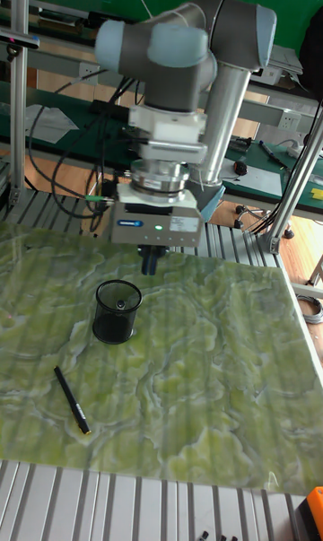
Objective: Put the pen into the pen holder
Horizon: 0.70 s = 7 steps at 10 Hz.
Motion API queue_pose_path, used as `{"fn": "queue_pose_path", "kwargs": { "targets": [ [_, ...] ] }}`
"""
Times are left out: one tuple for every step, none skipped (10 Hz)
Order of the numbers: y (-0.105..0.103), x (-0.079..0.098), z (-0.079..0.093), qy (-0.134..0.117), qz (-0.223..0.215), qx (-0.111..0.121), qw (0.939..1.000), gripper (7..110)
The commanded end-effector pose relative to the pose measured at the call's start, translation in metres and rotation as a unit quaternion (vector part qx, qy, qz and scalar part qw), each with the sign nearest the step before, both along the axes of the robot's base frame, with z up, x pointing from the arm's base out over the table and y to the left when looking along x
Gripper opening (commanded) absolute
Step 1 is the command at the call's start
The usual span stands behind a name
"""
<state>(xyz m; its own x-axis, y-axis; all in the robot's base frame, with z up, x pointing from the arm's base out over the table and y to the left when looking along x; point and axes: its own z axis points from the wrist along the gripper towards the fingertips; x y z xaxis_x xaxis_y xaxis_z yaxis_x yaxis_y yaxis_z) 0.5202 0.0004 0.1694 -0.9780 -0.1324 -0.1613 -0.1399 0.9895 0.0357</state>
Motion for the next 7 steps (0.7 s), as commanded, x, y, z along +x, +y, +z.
{"fn": "queue_pose_path", "kwargs": {
  "targets": [
    [0.058, 0.039, 0.005, -0.021, -0.030, 0.005, 0.9993, 7],
    [0.062, 0.042, -0.001, -0.012, -0.048, -0.005, 0.9988, 7],
    [0.070, 0.047, -0.011, -0.010, -0.057, -0.004, 0.9983, 7],
    [0.073, 0.051, -0.018, -0.009, -0.061, -0.009, 0.9981, 7],
    [0.075, 0.055, -0.023, -0.012, -0.067, -0.012, 0.9976, 7],
    [0.076, 0.058, -0.024, -0.017, -0.069, -0.010, 0.9974, 7],
    [0.077, 0.057, -0.023, -0.017, -0.071, -0.009, 0.9973, 7]
  ]
}}
